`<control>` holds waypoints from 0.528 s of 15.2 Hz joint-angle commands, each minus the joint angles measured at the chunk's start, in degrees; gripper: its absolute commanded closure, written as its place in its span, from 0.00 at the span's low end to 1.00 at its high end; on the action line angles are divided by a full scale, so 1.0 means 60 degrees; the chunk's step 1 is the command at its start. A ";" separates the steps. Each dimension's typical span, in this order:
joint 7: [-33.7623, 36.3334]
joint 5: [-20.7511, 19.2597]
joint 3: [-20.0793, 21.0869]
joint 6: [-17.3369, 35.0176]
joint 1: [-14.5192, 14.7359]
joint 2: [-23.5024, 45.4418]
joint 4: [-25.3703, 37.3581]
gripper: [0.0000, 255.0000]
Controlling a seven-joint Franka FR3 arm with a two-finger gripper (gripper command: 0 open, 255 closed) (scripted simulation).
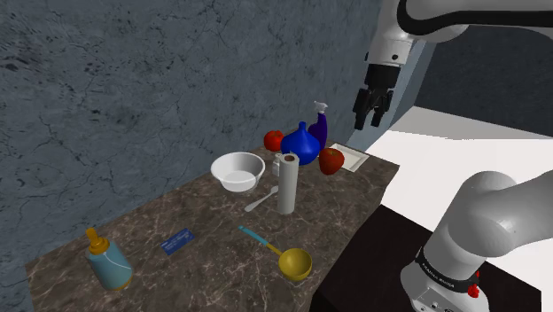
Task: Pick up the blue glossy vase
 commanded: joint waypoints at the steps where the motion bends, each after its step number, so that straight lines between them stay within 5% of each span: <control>1: 0.0000 0.0000 0.0000 0.0000 0.0000 0.0000 0.0000 0.00; 8: -0.0184 -0.0354 -0.0104 0.1695 -0.0126 0.2227 0.0768 0.00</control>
